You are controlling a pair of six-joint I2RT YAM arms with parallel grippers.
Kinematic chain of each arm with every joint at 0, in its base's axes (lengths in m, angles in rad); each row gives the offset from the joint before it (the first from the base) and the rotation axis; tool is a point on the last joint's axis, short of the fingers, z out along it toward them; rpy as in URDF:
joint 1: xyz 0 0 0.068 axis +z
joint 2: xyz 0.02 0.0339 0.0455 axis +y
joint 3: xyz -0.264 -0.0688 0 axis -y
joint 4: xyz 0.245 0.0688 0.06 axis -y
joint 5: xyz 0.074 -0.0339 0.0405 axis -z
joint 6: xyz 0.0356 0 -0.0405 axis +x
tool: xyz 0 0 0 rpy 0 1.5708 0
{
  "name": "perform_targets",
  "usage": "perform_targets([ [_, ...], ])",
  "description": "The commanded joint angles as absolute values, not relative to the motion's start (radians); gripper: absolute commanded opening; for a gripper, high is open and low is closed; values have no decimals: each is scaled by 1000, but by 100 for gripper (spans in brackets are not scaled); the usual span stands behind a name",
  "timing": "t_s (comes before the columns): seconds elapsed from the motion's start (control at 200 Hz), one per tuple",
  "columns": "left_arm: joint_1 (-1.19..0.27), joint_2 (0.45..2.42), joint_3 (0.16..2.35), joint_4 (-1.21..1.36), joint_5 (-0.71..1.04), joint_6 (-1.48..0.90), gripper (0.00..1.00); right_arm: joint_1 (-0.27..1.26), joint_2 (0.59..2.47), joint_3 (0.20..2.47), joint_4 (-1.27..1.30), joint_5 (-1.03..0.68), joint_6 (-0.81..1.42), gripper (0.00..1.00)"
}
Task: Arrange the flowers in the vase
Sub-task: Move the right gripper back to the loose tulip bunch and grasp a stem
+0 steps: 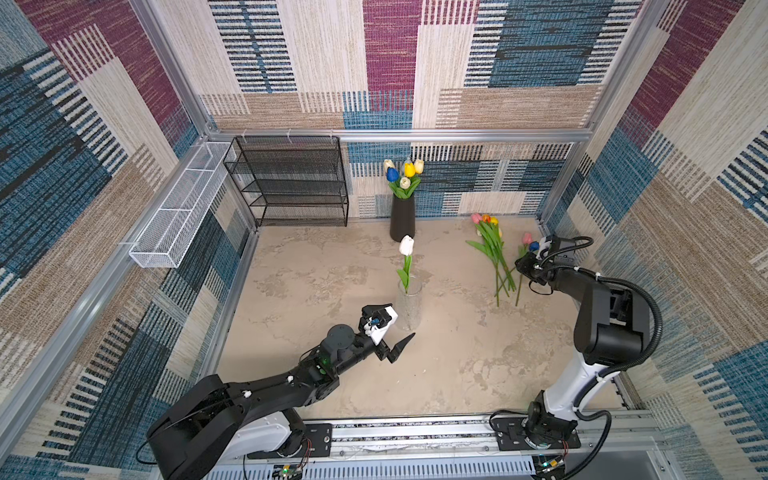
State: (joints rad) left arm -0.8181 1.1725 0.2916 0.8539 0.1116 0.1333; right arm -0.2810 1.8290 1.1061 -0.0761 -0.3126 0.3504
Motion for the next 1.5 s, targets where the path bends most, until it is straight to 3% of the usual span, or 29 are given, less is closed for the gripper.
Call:
perform_targets([
  [0.0, -818, 1171, 297, 859, 126, 133, 98, -281, 1848, 1118, -65, -345, 361, 33],
  [0.436, -817, 1173, 299, 857, 129, 132, 98, -279, 1926, 1119, -23, -383, 383, 30],
  [0.621, -816, 1175, 299, 856, 132, 132, 98, -279, 1913, 1116, -17, -369, 385, 16],
  [0.907, -817, 1175, 301, 856, 135, 130, 98, -279, 1897, 1100, -16, -348, 376, 4],
  [1.007, -817, 1174, 299, 854, 133, 131, 98, -279, 1900, 1102, -20, -344, 374, 5],
  [1.102, -818, 1173, 300, 854, 134, 130, 98, -279, 1903, 1111, -33, -321, 364, 20],
  [1.493, -817, 1182, 307, 854, 140, 129, 98, -278, 1951, 1235, -159, -230, 276, 23],
])
